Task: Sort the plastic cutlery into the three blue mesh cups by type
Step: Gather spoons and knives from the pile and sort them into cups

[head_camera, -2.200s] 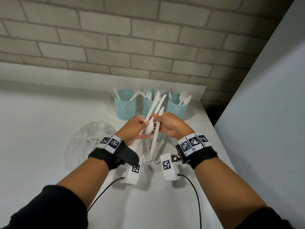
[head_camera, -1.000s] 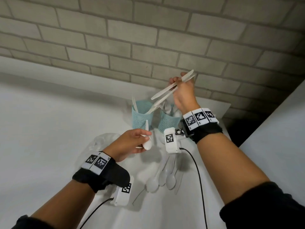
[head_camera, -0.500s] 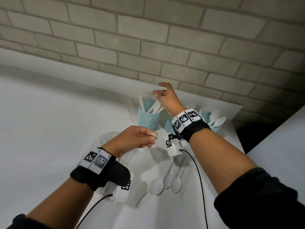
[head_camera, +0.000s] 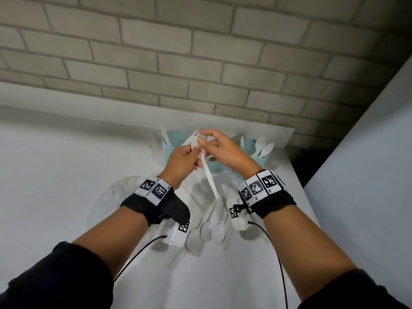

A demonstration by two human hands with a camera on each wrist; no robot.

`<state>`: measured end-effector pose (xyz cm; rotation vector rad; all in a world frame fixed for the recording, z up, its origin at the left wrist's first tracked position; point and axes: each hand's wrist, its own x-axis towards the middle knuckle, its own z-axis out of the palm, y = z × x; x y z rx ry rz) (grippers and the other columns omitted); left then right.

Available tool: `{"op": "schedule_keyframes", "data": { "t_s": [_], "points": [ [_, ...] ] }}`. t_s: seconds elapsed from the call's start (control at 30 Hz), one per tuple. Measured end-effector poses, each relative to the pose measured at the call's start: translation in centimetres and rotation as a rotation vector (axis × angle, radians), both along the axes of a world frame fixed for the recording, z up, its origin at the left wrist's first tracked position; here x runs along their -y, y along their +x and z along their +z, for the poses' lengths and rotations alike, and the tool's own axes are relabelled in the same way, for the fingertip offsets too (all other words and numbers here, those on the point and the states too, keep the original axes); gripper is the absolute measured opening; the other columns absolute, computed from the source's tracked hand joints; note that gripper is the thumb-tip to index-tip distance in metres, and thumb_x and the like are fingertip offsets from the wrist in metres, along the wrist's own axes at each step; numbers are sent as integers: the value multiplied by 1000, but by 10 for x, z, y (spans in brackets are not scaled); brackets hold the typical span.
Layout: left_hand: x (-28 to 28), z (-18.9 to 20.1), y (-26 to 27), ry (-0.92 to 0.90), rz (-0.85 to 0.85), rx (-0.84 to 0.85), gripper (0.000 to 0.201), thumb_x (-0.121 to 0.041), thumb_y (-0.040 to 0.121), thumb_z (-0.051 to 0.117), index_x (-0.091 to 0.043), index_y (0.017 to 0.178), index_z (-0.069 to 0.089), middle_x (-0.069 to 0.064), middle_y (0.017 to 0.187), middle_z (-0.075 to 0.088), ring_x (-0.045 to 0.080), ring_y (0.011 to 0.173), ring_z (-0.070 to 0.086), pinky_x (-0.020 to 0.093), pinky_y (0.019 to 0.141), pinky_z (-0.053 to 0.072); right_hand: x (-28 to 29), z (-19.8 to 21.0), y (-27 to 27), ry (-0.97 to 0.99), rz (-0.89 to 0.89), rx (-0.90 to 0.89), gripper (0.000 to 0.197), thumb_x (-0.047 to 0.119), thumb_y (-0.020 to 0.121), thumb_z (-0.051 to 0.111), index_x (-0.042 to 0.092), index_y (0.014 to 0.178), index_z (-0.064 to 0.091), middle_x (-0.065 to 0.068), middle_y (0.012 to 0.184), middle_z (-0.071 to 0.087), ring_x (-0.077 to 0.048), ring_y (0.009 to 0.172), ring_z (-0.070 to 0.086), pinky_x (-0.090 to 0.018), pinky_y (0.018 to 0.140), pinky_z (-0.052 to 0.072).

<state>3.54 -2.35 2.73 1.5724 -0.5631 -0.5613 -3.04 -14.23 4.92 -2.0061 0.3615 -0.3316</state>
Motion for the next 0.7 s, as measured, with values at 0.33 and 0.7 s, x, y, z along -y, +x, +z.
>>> {"op": "schedule_keyframes", "data": {
  "t_s": [0.33, 0.7],
  "points": [
    [46, 4, -13, 5, -250, 1, 28, -38, 95, 47, -15, 85, 60, -7, 56, 55, 3, 48, 44, 16, 51, 34, 51, 6, -60, 29, -68, -199, 15, 12, 85, 66, 23, 76, 60, 9, 76, 71, 1, 68, 63, -18, 61, 45],
    [48, -65, 18, 821, -424, 867, 42, -15, 91, 54, -17, 133, 50, 8, 138, 45, 31, 128, 38, 42, 110, 29, 105, -6, -49, -164, -807, 255, 23, 12, 90, 59, 2, 111, 58, -6, 100, 65, -18, 90, 60, -22, 76, 43]
  ]
}}
